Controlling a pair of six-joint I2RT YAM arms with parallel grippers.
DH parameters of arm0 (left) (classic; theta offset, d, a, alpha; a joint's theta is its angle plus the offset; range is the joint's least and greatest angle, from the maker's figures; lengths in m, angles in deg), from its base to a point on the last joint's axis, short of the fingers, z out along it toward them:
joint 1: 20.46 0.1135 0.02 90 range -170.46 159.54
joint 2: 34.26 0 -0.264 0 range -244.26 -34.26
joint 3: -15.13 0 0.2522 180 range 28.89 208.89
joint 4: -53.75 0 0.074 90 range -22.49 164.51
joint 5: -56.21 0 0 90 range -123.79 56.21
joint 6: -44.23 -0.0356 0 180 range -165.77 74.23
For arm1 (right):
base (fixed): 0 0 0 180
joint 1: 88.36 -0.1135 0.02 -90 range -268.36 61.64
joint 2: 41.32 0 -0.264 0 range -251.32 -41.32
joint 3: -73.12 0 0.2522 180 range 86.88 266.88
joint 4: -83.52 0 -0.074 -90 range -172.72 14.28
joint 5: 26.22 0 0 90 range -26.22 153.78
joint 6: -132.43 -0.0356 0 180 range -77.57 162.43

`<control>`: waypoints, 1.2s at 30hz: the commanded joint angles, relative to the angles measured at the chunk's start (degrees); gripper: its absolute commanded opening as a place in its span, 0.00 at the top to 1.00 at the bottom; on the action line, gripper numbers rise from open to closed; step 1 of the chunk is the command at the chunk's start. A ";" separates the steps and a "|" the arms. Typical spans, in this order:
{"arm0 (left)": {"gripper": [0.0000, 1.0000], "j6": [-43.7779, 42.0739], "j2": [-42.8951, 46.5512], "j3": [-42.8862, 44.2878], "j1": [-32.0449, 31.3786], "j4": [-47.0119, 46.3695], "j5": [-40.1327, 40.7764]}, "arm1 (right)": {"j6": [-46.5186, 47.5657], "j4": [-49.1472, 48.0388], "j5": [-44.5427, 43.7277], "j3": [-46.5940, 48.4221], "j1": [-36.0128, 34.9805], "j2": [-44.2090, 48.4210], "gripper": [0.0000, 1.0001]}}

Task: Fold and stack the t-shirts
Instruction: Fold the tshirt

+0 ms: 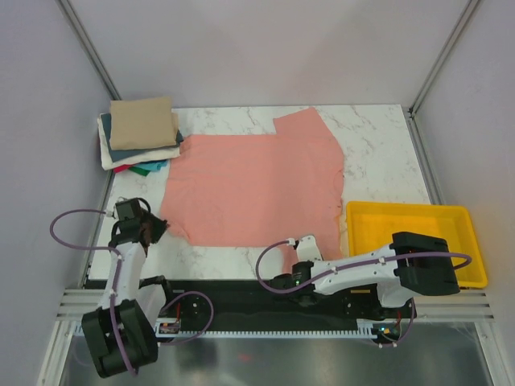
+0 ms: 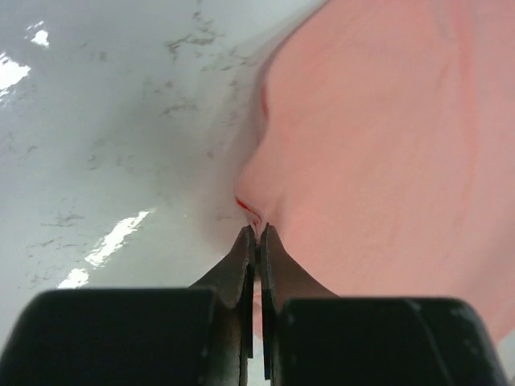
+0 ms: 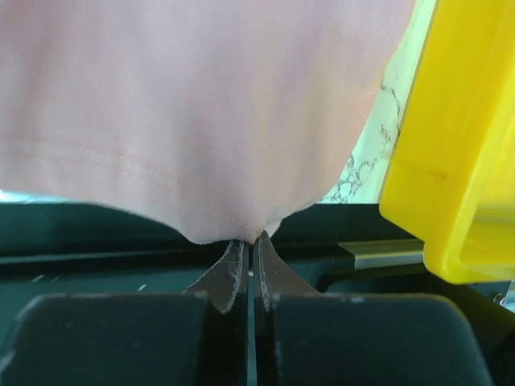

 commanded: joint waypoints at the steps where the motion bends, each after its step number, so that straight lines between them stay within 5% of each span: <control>1: 0.98 -0.92 6.29 6.50 -0.10 4.04 -3.46 | -2.10 6.59 -2.61 5.10 -1.51 3.32 1.00; 8: 0.98 -4.96 3.32 15.22 -0.10 11.61 -6.17 | 5.79 8.63 -7.53 10.82 2.96 13.07 1.00; 12: 0.98 -6.46 0.16 17.51 -0.19 11.53 -7.50 | 19.22 5.21 -9.38 13.98 15.43 17.72 1.00; 17: 0.98 -10.06 -9.24 23.57 -0.10 11.44 -11.09 | 39.00 -8.85 -1.75 15.13 29.85 19.76 1.00; 26: 0.98 -13.05 -26.12 34.56 -0.10 11.61 -12.86 | 58.62 -18.26 7.83 23.64 48.30 8.44 1.00; 36: 0.98 -13.58 -38.69 45.97 -0.98 14.33 -11.98 | 69.26 -21.17 11.36 34.46 57.64 -4.49 1.00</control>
